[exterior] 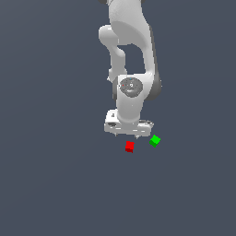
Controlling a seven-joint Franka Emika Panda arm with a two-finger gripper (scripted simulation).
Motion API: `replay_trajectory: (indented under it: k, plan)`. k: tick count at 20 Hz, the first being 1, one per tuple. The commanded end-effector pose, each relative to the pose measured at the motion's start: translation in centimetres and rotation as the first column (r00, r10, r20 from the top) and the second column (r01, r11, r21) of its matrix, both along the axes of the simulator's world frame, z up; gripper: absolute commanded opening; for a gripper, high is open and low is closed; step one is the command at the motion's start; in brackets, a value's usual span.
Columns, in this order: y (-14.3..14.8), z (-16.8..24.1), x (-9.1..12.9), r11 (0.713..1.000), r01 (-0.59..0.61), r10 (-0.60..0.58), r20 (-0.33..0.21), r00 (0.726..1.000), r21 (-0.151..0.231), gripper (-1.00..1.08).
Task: Stack the red cube on top of the green cube.
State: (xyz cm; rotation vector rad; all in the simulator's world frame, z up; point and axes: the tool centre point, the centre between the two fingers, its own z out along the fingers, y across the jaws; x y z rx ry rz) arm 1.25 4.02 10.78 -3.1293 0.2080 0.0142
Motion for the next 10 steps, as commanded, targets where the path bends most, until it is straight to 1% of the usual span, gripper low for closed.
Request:
replay_trajectory:
  k: [1, 10]
  plan:
    - [0.7, -1.3, 0.5, 0.999, 0.032, -0.032, 0.003, 0.999, -0.002, 1.0]
    - [2.1, -3.8, 1.7, 0.996, 0.094, -0.094, 0.009, 0.996, -0.006, 1.0]
